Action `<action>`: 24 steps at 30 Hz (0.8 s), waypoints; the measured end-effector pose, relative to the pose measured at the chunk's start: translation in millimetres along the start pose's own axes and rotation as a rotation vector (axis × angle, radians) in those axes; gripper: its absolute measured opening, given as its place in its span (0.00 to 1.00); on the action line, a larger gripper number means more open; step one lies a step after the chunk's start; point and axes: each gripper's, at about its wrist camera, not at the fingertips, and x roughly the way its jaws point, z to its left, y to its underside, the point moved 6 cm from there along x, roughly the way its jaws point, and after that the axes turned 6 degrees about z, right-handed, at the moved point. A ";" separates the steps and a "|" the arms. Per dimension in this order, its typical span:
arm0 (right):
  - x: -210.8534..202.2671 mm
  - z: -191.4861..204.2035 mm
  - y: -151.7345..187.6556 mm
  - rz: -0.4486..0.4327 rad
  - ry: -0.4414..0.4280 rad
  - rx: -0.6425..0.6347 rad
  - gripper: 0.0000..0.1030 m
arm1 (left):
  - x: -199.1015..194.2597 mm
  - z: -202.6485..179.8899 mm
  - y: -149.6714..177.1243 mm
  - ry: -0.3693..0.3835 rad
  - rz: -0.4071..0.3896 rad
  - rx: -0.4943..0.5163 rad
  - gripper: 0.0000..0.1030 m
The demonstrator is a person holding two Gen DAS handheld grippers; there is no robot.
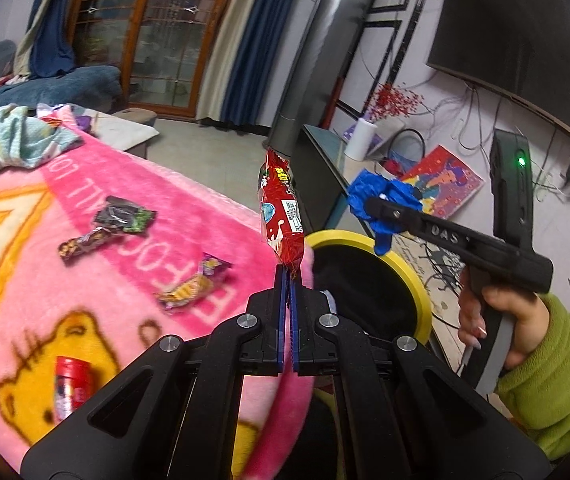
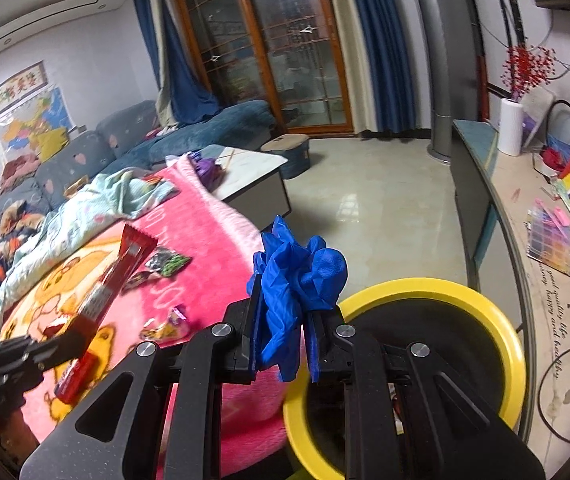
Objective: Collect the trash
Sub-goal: 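Carry the blue glove and red wrapper with both tools over the yellow bin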
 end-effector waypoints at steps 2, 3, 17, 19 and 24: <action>-1.2 -8.5 -1.2 -0.005 0.012 0.014 0.16 | 4.7 -8.7 2.1 0.009 0.009 0.014 0.00; -2.4 -13.5 -1.2 -0.008 0.019 0.022 0.16 | 7.0 -11.7 2.6 0.014 0.014 0.020 0.00; -12.6 -75.9 1.3 -0.024 0.085 0.125 0.16 | 42.6 -56.4 14.3 0.074 0.082 0.105 0.00; -11.9 -82.1 3.2 -0.014 0.093 0.129 0.16 | 48.3 -62.3 16.6 0.080 0.092 0.117 0.00; -10.8 -97.6 9.4 -0.003 0.121 0.138 0.16 | 64.3 -73.1 22.2 0.095 0.121 0.134 0.00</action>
